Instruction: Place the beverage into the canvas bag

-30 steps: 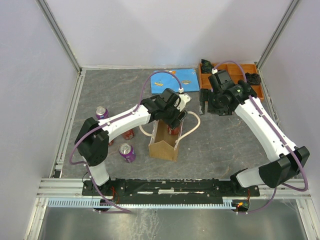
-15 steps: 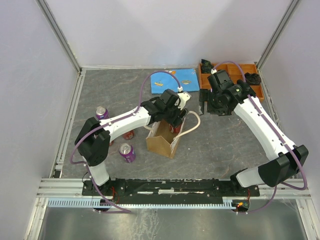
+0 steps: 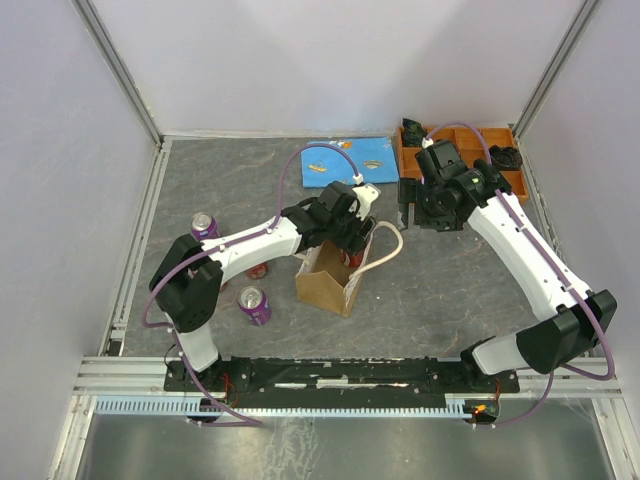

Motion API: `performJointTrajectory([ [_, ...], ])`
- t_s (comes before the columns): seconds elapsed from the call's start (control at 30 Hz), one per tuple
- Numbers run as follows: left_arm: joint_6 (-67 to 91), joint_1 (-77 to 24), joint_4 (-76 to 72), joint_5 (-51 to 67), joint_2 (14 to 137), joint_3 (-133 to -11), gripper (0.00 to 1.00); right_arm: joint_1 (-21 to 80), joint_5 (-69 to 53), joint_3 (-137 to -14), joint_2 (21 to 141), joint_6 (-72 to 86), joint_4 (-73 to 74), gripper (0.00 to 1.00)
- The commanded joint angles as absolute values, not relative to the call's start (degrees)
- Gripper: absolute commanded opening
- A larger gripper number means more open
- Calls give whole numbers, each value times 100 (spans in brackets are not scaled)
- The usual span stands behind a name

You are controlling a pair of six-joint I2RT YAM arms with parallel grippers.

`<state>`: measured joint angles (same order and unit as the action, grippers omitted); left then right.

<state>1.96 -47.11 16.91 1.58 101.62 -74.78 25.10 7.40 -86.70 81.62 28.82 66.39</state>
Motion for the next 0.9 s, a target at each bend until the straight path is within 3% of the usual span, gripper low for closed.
performJointTrajectory([
  [0.0, 386, -4746, 1407, 202, 9881, -7567, 54, 2493, 633, -8631, 8095, 2900, 6478, 92],
  [0.1, 295, -4746, 1537, 163, 9713, -7609, 69, 2494, 624, -8620, 8078, 2902, 6478, 92],
  [0.23, 247, -4746, 1713, 181, 9490, -7574, 72, 2494, 603, -8625, 8083, 2914, 6461, 92],
  [0.3, 227, -4742, 1740, 167, 9385, -7532, 86, 2496, 577, -8639, 8093, 2918, 6444, 92],
  [0.53, 184, -4746, 1740, 224, 9323, -7520, 89, 2498, 498, -8689, 8154, 2927, 6412, 92],
  [0.7, 30, -4680, 1837, -343, 9156, -7670, 89, 2496, 554, -8915, 8191, 2833, 6446, 92],
  [0.87, 65, -4030, 2030, -692, 8800, -7882, 89, 2494, 632, -9456, 8422, 2613, 6550, 92],
])
